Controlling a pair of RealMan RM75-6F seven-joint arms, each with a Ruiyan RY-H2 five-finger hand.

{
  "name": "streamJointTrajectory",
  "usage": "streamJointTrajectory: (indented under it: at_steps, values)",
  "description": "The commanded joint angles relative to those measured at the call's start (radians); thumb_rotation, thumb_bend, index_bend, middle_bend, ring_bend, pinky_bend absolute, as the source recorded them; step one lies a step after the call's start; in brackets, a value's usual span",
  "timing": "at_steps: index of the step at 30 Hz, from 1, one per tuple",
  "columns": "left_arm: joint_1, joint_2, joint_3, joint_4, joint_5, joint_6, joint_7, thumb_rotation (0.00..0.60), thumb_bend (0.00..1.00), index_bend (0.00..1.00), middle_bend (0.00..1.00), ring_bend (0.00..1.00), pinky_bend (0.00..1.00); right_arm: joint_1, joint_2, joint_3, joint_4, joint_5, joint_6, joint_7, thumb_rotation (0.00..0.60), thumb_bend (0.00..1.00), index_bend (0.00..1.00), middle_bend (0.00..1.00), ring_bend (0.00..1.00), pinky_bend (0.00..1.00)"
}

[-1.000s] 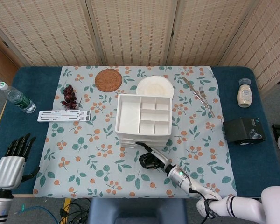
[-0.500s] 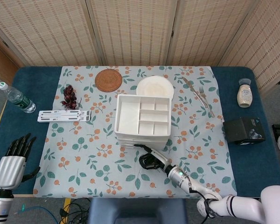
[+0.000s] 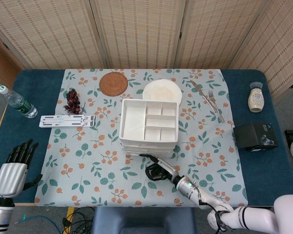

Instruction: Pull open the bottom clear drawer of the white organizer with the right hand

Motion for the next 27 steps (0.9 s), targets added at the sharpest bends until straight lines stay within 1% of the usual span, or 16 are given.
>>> streamJointTrajectory:
  at_steps: [1, 6, 11, 19, 21, 25, 27]
  values:
    - [-0.001, -0.001, 0.000, 0.001, 0.000, -0.001, 0.000, 0.600, 0.20, 0.02, 0.00, 0.05, 0.09, -0.004, 0.000, -0.004, -0.002, -0.001, 0.006, -0.006, 0.600, 0.57, 0.18, 0.75, 0.95, 0.95]
    - [-0.001, -0.004, 0.002, 0.003, 0.000, -0.003, -0.002, 0.600, 0.20, 0.02, 0.00, 0.05, 0.09, -0.011, 0.003, -0.013, -0.010, -0.007, 0.020, -0.013, 0.600, 0.57, 0.17, 0.75, 0.95, 0.95]
    - [-0.003, -0.004, 0.002, 0.002, 0.002, -0.006, 0.000, 0.600, 0.20, 0.02, 0.00, 0.05, 0.09, -0.025, 0.007, -0.021, -0.018, -0.015, 0.048, -0.018, 0.600, 0.57, 0.15, 0.75, 0.95, 0.95]
    - [-0.005, -0.007, 0.002, 0.003, 0.004, -0.008, 0.002, 0.600, 0.20, 0.03, 0.00, 0.05, 0.09, -0.034, 0.006, -0.032, -0.015, -0.017, 0.061, -0.029, 0.600, 0.57, 0.10, 0.74, 0.95, 0.95]
    - [-0.005, -0.008, 0.003, 0.004, 0.006, -0.008, 0.001, 0.600, 0.20, 0.02, 0.00, 0.05, 0.09, -0.036, 0.004, -0.035, -0.013, -0.018, 0.062, -0.029, 0.600, 0.54, 0.09, 0.74, 0.95, 0.95]
    - [-0.004, -0.008, 0.004, 0.006, 0.007, -0.006, 0.000, 0.600, 0.20, 0.02, 0.00, 0.05, 0.09, -0.040, -0.002, -0.040, -0.006, -0.020, 0.070, -0.030, 0.600, 0.44, 0.08, 0.74, 0.95, 0.95]
    - [-0.004, -0.008, 0.004, 0.007, 0.008, -0.005, -0.001, 0.600, 0.20, 0.02, 0.00, 0.05, 0.09, -0.042, -0.003, -0.043, -0.006, -0.023, 0.074, -0.031, 0.600, 0.43, 0.08, 0.74, 0.95, 0.95]
